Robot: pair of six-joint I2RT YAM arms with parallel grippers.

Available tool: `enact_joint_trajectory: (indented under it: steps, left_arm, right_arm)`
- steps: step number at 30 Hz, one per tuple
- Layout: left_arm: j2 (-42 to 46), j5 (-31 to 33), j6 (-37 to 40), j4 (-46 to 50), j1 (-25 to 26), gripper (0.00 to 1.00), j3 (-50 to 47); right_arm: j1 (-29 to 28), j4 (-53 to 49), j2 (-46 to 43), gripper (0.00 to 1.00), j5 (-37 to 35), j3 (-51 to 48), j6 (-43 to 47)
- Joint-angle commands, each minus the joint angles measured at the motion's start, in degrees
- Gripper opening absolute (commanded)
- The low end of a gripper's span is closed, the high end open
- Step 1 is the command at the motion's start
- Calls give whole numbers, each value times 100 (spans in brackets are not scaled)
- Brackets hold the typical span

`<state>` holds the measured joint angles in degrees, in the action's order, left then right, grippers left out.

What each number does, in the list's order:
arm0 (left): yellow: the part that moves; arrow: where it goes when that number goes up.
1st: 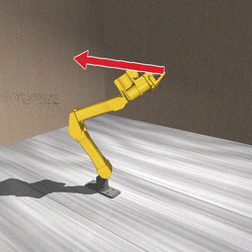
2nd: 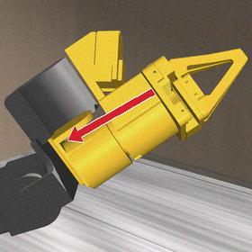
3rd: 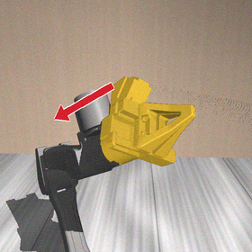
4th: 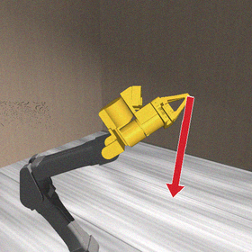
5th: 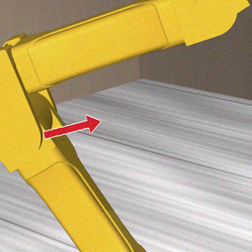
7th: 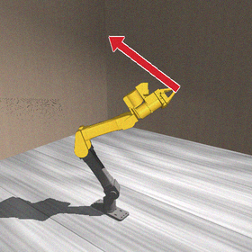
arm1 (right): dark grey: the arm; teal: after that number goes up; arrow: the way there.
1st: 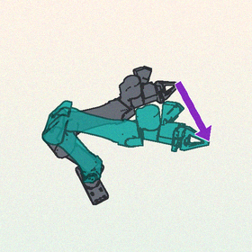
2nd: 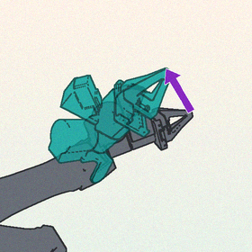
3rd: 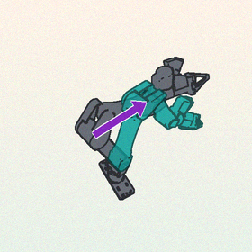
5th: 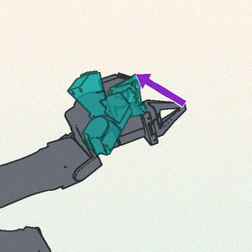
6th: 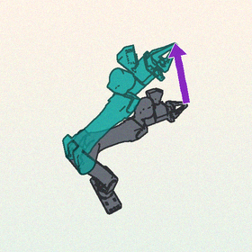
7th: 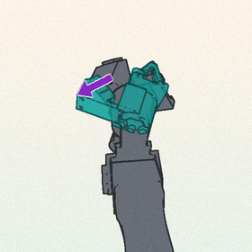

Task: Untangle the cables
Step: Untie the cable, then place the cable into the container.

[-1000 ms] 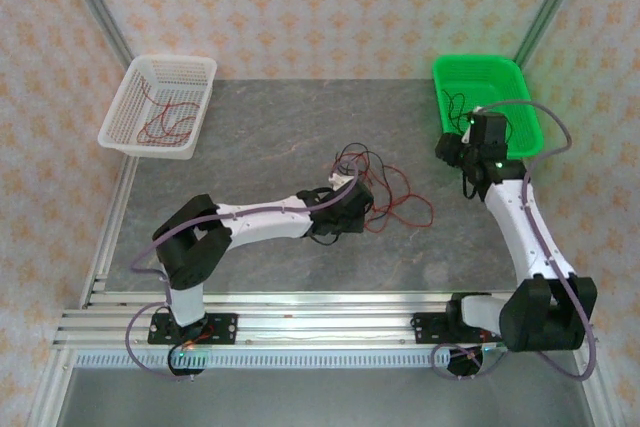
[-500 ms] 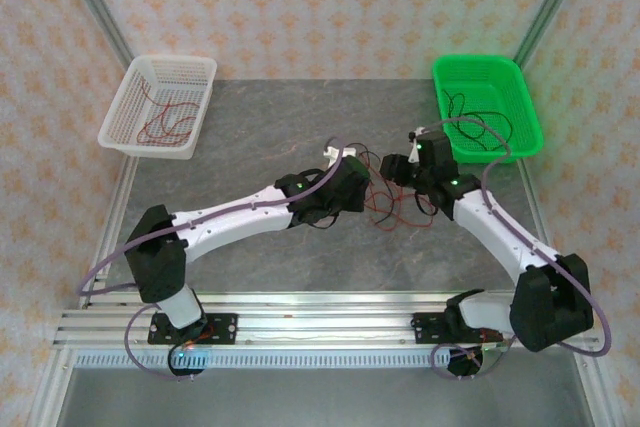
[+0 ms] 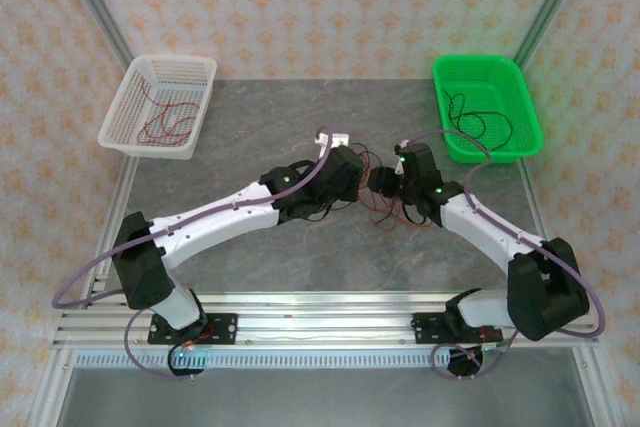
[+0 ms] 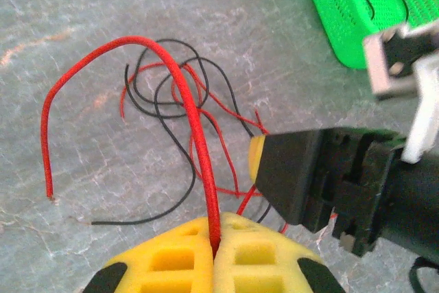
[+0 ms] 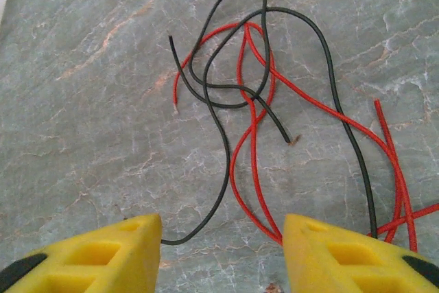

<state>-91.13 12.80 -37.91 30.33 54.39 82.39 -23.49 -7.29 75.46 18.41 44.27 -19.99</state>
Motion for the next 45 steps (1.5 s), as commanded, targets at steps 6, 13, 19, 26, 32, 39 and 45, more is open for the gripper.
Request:
enact_joint_trajectory:
  steps: [6, 13, 19, 26, 32, 39, 45]
  left_arm:
    - [230, 595, 399, 477, 20, 0, 766]
    - [237, 931, 822, 803, -13, 0, 1396]
    - [208, 1427, 1121, 1211, -99, 0, 2212]
    - [-26, 2112, 1566, 1927, -405, 0, 3633]
    - [-90, 1932, 1896, 1927, -1231, 0, 3981]
    - [-281, 2076, 2367, 1477, -2071, 0, 4032]
    - [-602, 2094, 2506, 1171, -2988, 0, 4336]
  right_arm:
    - [-51, 720, 696, 48, 344, -265, -195]
    - [-121, 978, 1283, 46, 264, -379, -260]
    - [-130, 996, 1322, 45, -2, -531, -273]
    - [-135, 1054, 1366, 45, -37, -638, -286]
    - [-147, 895, 1106, 45, 43, -573, -202]
    - [-202, 493, 377, 46, 339, -478, 102]
    - [-318, 33, -286, 46, 617, -273, 322]
